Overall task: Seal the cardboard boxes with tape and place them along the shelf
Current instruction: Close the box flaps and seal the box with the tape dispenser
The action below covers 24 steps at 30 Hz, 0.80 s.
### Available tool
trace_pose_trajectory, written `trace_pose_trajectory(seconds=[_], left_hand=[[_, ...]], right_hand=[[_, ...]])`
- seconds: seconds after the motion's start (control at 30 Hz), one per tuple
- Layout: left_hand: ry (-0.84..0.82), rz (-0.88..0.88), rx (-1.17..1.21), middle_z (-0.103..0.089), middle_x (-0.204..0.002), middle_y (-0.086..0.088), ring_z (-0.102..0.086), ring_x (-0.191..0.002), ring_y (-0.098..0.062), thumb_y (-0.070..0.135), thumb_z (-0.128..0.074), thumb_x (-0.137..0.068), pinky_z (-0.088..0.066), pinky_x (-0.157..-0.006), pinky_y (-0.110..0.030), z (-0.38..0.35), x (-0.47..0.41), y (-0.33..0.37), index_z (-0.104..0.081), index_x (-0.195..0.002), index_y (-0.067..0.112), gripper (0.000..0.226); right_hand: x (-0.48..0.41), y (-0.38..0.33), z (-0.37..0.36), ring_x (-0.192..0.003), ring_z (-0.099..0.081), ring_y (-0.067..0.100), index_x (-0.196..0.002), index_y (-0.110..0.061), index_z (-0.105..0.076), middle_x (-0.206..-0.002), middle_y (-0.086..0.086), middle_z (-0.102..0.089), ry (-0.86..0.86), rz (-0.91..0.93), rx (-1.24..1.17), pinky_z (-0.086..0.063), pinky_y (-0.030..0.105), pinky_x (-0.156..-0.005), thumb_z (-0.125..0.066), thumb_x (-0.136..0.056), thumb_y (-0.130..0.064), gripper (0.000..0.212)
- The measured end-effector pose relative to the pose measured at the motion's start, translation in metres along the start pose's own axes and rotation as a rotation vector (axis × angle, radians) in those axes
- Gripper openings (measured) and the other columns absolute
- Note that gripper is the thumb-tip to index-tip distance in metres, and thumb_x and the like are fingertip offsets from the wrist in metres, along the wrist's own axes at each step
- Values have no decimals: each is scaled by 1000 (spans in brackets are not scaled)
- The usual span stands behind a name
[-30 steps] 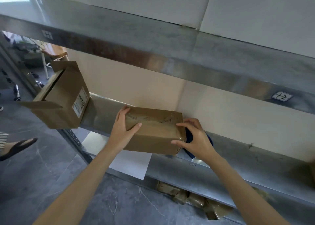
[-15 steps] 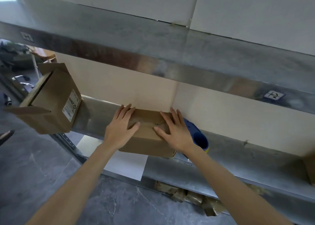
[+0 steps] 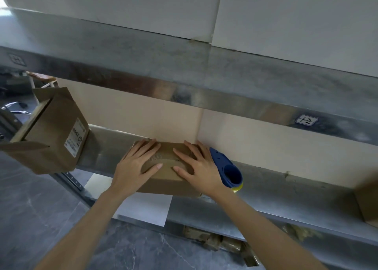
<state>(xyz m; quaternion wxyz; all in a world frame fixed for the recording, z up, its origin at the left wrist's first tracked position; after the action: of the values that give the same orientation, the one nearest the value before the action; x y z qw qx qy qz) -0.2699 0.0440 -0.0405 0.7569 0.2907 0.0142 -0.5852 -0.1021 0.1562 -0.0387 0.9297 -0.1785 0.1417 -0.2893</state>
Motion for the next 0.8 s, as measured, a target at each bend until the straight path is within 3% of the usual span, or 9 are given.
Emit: trace_pose_trajectory(seconds=[0.13,0.27,0.47,0.6,0.8], left_hand=[[-3,92,107,-42,-149,23,-28,-144,-3,69,-53,-85,-37,-110,-35,4,-9,1,-53,-139,37,64],[94,262,401,-56,-137,22,-36,-138,2,43,-81,-76,-33,-116,-35,8,-11,-6,-67,-124,31,52],[125,361,386,-44,-146,24,-31,-142,-6,40,-84,-74,-30,-113,-32,7,-10,-15,-63,-126,30,57],[94,365,436,-48,-140,25,-45,-128,-1,44,-82,-74,-40,-108,-29,5,-8,-17,-61,-128,33,58],[99,359,386,-53,-132,19,-47,-127,-6,44,-82,-74,-41,-109,-34,7,-12,-14,-60,-124,32,57]], right_hand=[[-6,10,-1,-149,2,10,-145,-47,-36,-160,-18,-15,-9,-59,-149,-24,50,-119,-46,-89,-68,60],[-8,18,2,-150,5,10,-140,-45,-39,-157,-22,-8,81,-140,-249,-21,41,-118,-49,-80,-76,68],[-7,23,1,-147,-15,12,-134,-41,-48,-152,-20,-19,114,-210,-382,-30,42,-118,-64,-76,-69,66],[-6,22,1,-140,-26,10,-131,-40,-50,-143,-19,-28,128,-177,-403,-34,40,-115,-66,-76,-67,64],[-9,23,2,-132,-34,9,-127,-40,-53,-135,-18,-33,159,-163,-406,-37,37,-111,-66,-74,-67,61]])
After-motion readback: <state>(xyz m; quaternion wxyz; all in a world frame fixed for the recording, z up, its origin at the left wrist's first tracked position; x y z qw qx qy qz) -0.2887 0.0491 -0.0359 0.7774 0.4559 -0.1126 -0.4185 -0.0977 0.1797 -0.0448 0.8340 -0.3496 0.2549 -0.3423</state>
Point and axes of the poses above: each hand's wrist, its own x-axis away from the middle knuckle, its own z-axis out of the back of the hand, y = z × x, the point moved 7 cm from there along -x, towards the middle knuckle
